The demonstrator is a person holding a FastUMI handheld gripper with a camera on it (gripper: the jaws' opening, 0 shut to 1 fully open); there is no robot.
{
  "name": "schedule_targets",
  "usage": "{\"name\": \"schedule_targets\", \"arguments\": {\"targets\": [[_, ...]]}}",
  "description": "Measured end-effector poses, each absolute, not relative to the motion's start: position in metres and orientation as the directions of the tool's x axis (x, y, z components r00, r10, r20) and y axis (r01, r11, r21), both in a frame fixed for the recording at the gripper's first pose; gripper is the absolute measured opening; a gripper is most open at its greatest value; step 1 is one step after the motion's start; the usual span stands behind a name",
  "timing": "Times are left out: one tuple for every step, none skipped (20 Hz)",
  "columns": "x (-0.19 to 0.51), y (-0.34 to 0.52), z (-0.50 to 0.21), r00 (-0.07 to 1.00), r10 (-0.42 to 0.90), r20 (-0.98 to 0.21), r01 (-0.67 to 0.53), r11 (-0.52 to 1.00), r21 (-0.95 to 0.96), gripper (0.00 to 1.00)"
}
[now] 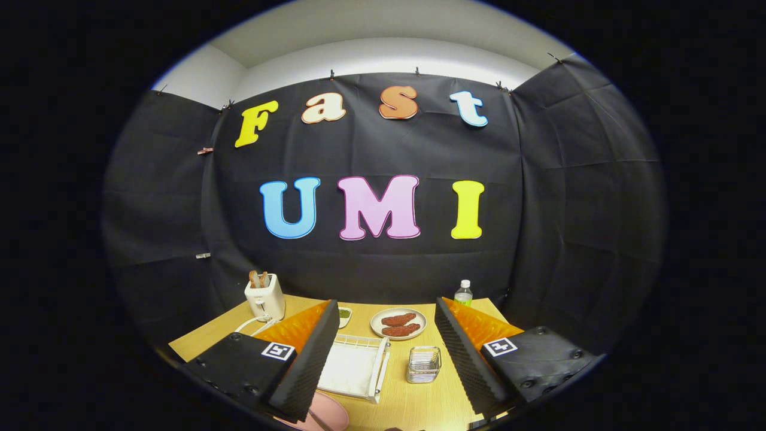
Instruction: Take the plate from the dish rack, then take the spoon from the basket and place it into the plate.
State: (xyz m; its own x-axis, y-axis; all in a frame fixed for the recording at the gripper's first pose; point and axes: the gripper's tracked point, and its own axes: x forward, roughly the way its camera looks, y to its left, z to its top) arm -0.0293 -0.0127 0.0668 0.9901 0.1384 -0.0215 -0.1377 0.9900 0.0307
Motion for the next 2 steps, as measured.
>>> {"name": "schedule_targets", "arguments": {"targets": [[-0.0283, -0.0118, 0.0671, 0.99, 0.137, -0.021, -0.137, 0.99, 0.029, 0.98], [-0.0283, -0.0108, 0.0666, 0.99, 0.138, -0.021, -0.138, 0.99, 0.029, 0.98]]}}
